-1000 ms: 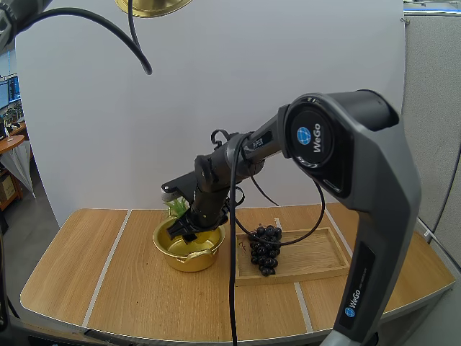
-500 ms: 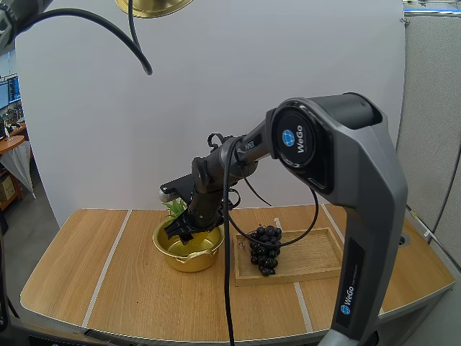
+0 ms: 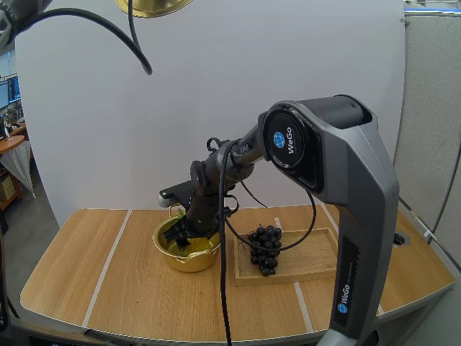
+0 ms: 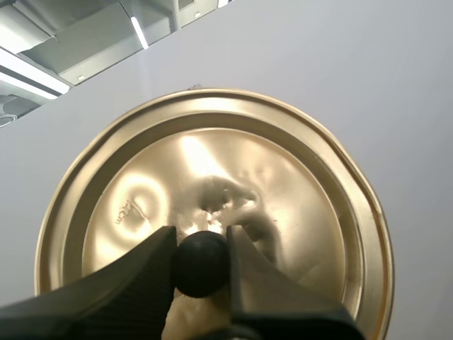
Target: Open the pot, put the pineapple inside, and close it
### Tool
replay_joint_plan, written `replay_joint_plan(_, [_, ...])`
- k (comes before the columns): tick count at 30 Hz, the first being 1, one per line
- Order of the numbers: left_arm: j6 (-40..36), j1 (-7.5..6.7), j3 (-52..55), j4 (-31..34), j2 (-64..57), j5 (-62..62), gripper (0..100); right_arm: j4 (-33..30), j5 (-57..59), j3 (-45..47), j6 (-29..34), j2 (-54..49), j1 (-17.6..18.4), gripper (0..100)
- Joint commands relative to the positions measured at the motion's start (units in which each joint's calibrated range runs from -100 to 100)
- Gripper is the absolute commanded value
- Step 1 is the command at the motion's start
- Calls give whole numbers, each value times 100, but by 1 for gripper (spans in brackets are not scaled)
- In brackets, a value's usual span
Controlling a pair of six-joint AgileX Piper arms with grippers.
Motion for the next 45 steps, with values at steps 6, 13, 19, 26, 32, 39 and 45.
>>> replay_joint_plan(6, [-56, -9, -58, 28, -63, -197, 0, 22, 730, -38, -39, -1032, 10, 100])
replay_joint_plan(13, [-56, -9, -58, 28, -63, -197, 0, 181, 1503, -38, -39, -2327, 10, 100])
replay_joint_plan(19, [-56, -9, -58, 28, -63, -197, 0, 496, 1746, -38, -39, -3332, 10, 100])
replay_joint_plan(26, [-56, -9, -58, 28, -63, -197, 0, 530, 1775, -38, -39, -4019, 10, 100])
replay_joint_plan(32, [-56, -9, -58, 28, -63, -197, 0, 507, 1961, -38, -39, -4225, 10, 95])
replay_joint_plan(39, [-56, -9, -58, 28, -63, -197, 0, 518, 2141, -38, -25, -4240, 10, 0])
replay_joint_plan(45, [-56, -9, -58, 28, -63, -197, 0, 538, 2141, -38, -25, -4240, 10, 0])
